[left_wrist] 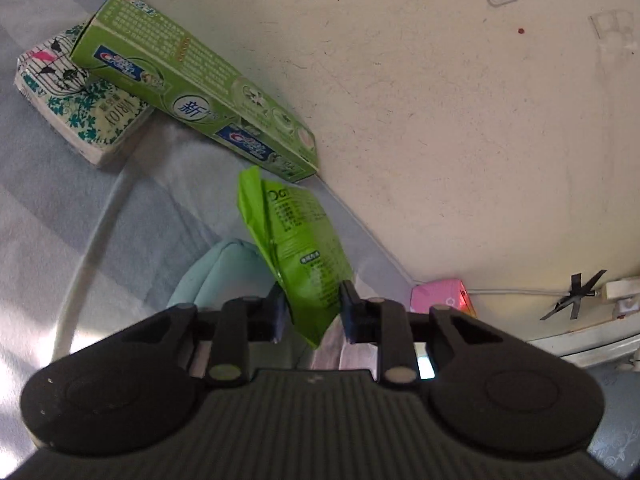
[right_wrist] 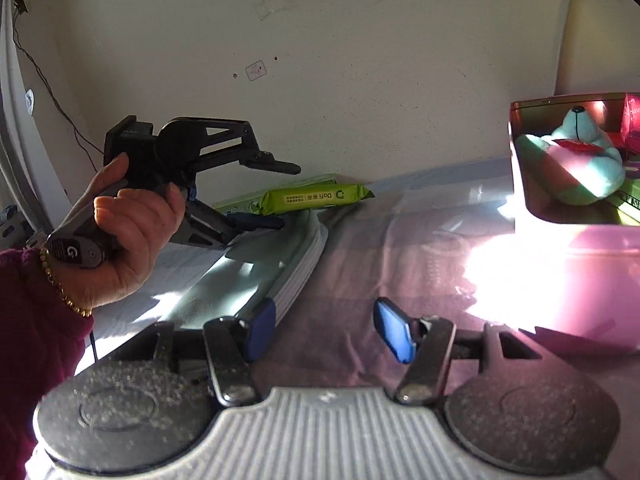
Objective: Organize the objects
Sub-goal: 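Reach the left gripper to the green snack bag and close on it, then carry the green snack bag into the pink tin and open the left gripper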
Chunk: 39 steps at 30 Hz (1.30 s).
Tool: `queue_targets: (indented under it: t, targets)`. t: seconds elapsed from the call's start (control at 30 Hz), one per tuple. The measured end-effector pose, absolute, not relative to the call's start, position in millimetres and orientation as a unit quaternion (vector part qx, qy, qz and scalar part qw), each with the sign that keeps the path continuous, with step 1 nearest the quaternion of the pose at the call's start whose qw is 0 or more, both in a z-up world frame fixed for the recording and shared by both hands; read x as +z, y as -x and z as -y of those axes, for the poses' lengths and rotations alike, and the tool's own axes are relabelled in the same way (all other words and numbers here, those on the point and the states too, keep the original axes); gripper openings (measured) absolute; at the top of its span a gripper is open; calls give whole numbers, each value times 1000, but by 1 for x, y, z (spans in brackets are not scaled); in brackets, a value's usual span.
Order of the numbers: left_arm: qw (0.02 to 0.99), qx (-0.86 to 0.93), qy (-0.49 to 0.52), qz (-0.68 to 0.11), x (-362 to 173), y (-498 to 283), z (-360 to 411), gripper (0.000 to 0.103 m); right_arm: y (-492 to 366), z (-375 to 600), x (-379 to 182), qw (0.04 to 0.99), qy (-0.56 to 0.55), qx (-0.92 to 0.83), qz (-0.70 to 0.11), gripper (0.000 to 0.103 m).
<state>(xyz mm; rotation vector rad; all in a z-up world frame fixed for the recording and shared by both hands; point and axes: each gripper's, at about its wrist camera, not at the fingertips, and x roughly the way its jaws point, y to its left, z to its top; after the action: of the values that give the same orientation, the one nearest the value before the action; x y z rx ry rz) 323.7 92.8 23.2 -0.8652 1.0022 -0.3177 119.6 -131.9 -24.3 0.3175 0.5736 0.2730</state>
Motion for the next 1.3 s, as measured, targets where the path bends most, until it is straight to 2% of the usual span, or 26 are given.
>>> queue_targets:
  t: [0.03, 0.07, 0.2, 0.33, 0.4, 0.53, 0.6, 0.63, 0.73, 0.8, 0.87, 0.93, 1.0, 1.03, 1.07, 1.1, 1.13, 1.3]
  targets:
    - [771, -152, 407, -466, 19, -319, -92, 26, -115, 132, -17, 941, -134, 131, -280, 42]
    - [771, -160, 403, -467, 18, -312, -91, 25, -110, 134, -7, 946, -117, 133, -271, 41]
    - [774, -213, 361, -475, 30, -263, -88, 25, -96, 155, 55, 955, -57, 162, -241, 41]
    - [763, -304, 306, -481, 38, -172, -81, 24, -88, 170, 98, 938, -31, 200, -282, 44]
    - [757, -341, 276, -485, 35, -128, -73, 24, -84, 173, 95, 927, -48, 216, -304, 47]
    - [736, -378, 261, -497, 11, -73, -44, 25, -74, 175, 57, 902, -96, 232, -351, 47]
    - [757, -355, 225, -500, 3, -71, -42, 31, -66, 173, 34, 892, -113, 237, -367, 47]
    - [766, -352, 221, -491, 3, -68, -45, 31, -63, 174, 24, 888, -124, 241, -372, 47]
    - [770, -339, 230, -489, 4, -66, -52, 44, -62, 178, 5, 883, -141, 243, -375, 48]
    - [780, -314, 236, -487, 9, -69, -59, 57, -65, 179, -3, 886, -142, 241, -370, 50]
    - [797, -279, 240, -479, 15, -70, -62, 62, -72, 179, -8, 885, -143, 244, -369, 52]
    - [801, -258, 253, -478, 15, -70, -66, 61, -77, 178, -14, 877, -149, 259, -375, 56]
    - [802, -247, 266, -475, 13, -68, -70, 56, -79, 171, -25, 863, -155, 280, -390, 57]
    - [809, -235, 258, -473, 15, -67, -66, 51, -75, 167, -28, 863, -154, 289, -384, 56]
    - [815, -226, 247, -473, 16, -66, -63, 38, -72, 163, -28, 864, -151, 298, -378, 51]
    - [824, -215, 230, -471, 19, -63, -58, 38, -71, 161, -29, 855, -156, 308, -386, 41]
    - [831, -206, 212, -471, 24, -59, -54, 39, -69, 160, -30, 849, -169, 315, -389, 37]
    - [849, -236, 154, -447, 59, -61, -25, 40, -40, 180, -3, 892, -150, 299, -303, 33]
